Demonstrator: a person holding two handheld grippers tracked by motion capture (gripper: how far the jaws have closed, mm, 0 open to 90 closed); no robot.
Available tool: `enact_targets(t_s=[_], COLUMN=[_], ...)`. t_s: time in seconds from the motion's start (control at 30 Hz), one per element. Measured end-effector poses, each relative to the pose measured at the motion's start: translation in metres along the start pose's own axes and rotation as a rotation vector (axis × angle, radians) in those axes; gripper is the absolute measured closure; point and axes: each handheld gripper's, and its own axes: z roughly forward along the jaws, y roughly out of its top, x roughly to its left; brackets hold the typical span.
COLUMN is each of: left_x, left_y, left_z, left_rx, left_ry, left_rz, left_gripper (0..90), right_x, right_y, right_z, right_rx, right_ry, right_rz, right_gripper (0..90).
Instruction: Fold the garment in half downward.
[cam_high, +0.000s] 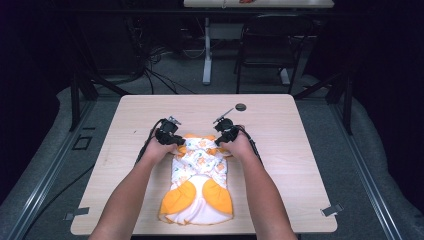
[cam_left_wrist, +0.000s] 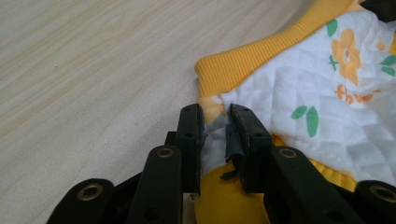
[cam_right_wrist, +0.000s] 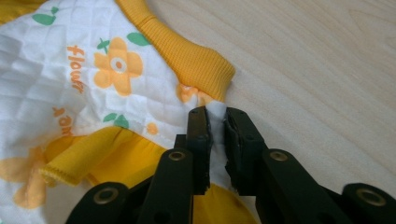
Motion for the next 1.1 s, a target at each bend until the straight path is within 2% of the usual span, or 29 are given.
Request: enact_targets(t_s=[0.07,0.1,0.2,0.37,0.5,0.6,0.77,0.97,1.0,1.1], left_x=[0.0,-0.001,-0.001,0.001,0.001,0.001,0.003,0.004,0.004,0.005], left_y=[-0.001,-0.001,-0.001,-0.002,-0.001,-0.001,0.003,0.012,0.014,0.018], left_z=[0.0,0.0,0.0,0.0,-0.002,-0.005,-0.014,-0.032,-0.036,-0.048], left_rx=[-0.008,-0.007,-0.01,-0.017,-0.016,-0.018,-0.035,-0.069,-0.078,-0.1], left_ry=[-0.008,-0.009,-0.015,-0.03,-0.033,-0.029,-0.023,-0.01,-0.006,-0.002], left_rz=[-0.009,-0.016,-0.024,-0.02,-0.011,-0.015,-0.016,-0.011,-0.002,0.008], left_gripper=[78.0,83.4,86.6,87.6,88.7,88.8,89.0,89.0,89.0,89.1], right_x=[0.0,0.001,0.003,0.004,0.007,0.008,0.008,0.008,0.008,0.01], right_y=[0.0,0.0,0.0,0.0,0.004,0.006,0.013,0.02,0.022,0.025], right_z=[0.0,0.0,0.0,0.0,-0.003,-0.006,-0.019,-0.035,-0.038,-0.049], right_rx=[0.003,0.002,-0.002,-0.01,0.012,0.003,-0.004,-0.054,-0.049,-0.085], right_ry=[0.008,0.007,0.002,-0.006,-0.032,-0.03,-0.027,-0.015,-0.011,-0.01], right_rz=[-0.002,-0.013,-0.018,-0.02,-0.065,-0.063,-0.088,-0.099,-0.104,-0.115], right_gripper=[82.3,84.1,85.2,86.2,86.3,86.3,86.4,86.7,86.7,86.7])
